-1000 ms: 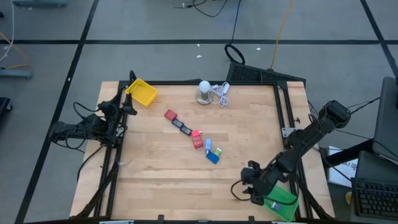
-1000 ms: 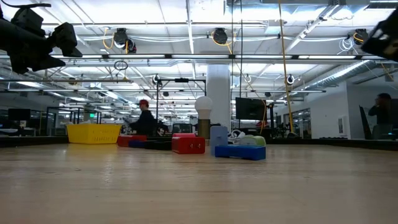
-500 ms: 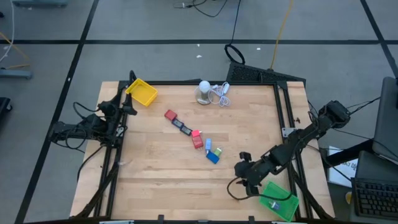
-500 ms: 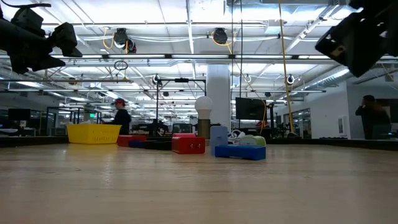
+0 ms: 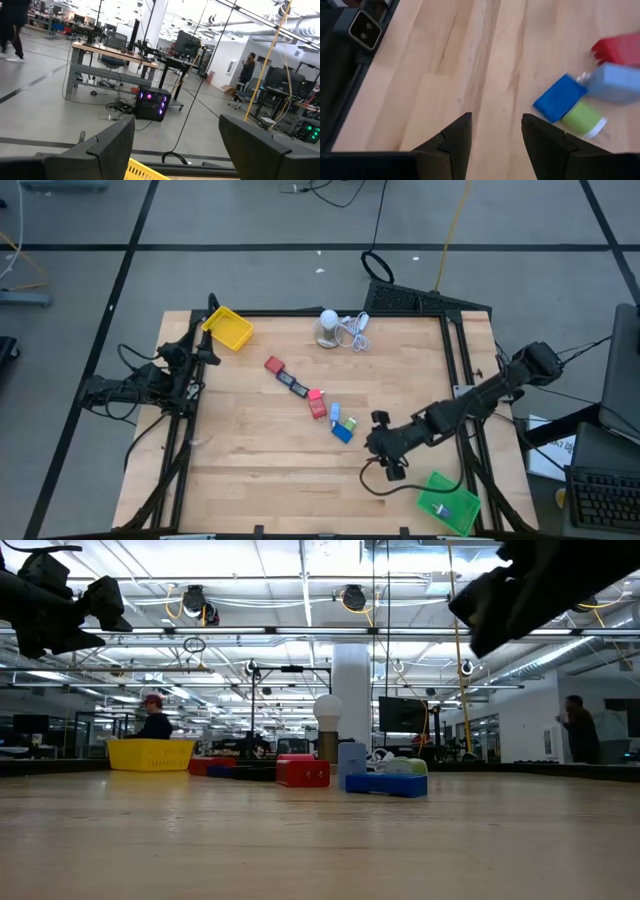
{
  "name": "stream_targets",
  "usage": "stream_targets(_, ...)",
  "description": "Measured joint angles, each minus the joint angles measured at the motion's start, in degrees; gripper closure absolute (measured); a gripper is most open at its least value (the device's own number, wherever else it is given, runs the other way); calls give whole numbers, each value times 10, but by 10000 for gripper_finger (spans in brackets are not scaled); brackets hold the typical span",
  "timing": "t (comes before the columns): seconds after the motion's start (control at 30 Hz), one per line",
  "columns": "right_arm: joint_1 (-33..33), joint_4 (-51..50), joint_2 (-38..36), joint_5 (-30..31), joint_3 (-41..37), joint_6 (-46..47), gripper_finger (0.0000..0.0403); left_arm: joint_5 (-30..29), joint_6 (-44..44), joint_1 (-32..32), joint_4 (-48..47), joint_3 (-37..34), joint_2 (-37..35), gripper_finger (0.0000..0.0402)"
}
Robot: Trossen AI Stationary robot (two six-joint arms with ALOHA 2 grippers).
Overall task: Pick & Place Office items
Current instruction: Put the light green charger adapter into the green bin
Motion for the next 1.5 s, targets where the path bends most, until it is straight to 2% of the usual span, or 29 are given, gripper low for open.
stream_targets(0.3,-48,84,1,0,0,-73,243,0,0,0,0,0,0,108)
stream_targets(0.6,-82,304,53,0,0,-120,243,0,0,0,0,0,0,108)
stream_targets(0.77,-92,378,86,0,0,-160,243,0,0,0,0,0,0,108)
stream_targets(0.97,-96,377,106,2,0,-168,243,0,0,0,0,0,0,108)
stream_targets(1.07,-95,369,108,39,0,-175,239,0,0,0,0,0,0,108)
stream_targets(1.17,-99,366,106,72,0,-193,217,0,0,0,0,0,0,108)
stream_targets(1.27,-103,355,103,75,1,-220,179,0,0,0,0,0,0,108)
stream_targets(1.4,-117,251,102,74,32,-222,136,0,0,0,0,0,0,108)
stream_targets(1.5,-132,158,103,74,46,-220,120,0,0,0,0,0,0,108)
